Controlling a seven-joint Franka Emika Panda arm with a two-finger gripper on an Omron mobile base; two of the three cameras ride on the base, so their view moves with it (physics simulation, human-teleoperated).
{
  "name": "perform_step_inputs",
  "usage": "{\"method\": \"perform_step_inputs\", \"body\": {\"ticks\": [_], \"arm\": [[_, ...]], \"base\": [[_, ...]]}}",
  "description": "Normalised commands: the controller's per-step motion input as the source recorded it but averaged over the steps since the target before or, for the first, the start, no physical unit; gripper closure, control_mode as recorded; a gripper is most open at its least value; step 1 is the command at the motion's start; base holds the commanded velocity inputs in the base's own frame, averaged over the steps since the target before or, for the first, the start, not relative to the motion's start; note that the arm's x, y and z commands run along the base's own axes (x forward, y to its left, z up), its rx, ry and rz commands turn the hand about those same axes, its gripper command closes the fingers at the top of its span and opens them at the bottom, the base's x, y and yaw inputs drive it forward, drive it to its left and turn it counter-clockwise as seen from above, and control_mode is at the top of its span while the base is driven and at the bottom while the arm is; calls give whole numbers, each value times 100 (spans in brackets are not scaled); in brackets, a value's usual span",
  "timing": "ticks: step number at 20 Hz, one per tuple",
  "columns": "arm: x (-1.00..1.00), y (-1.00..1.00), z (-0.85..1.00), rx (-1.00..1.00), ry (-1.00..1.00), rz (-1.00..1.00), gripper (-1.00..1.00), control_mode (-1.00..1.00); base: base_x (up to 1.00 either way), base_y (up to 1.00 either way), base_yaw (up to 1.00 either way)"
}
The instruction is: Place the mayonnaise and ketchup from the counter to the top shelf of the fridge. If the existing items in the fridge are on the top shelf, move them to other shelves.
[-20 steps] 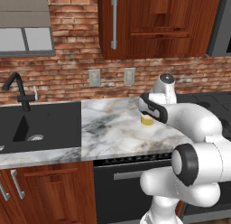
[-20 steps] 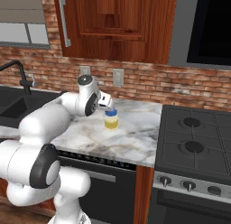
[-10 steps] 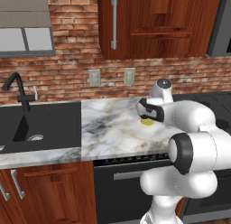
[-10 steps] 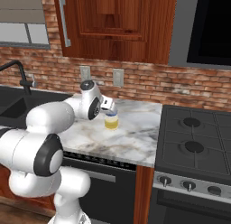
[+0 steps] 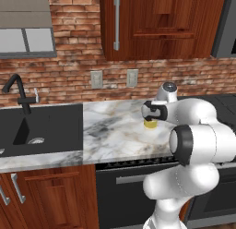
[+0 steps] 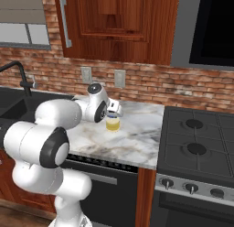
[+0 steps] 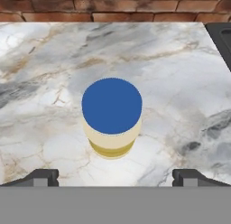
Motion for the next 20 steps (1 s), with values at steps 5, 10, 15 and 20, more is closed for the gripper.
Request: {"method": "perform_step_inputs", "body": {"ticks": [5, 10, 15, 20], "arm": [[5, 0, -12, 0, 0, 0, -100, -100], [3, 0, -15, 3, 0, 0, -100, -100], [18, 0, -16, 1, 0, 0, -100, -100], [29, 0, -5, 0, 0, 0, -100, -100]], "base": [[0, 0, 0], [0, 0, 0], [0, 0, 0], [0, 0, 0]]}}
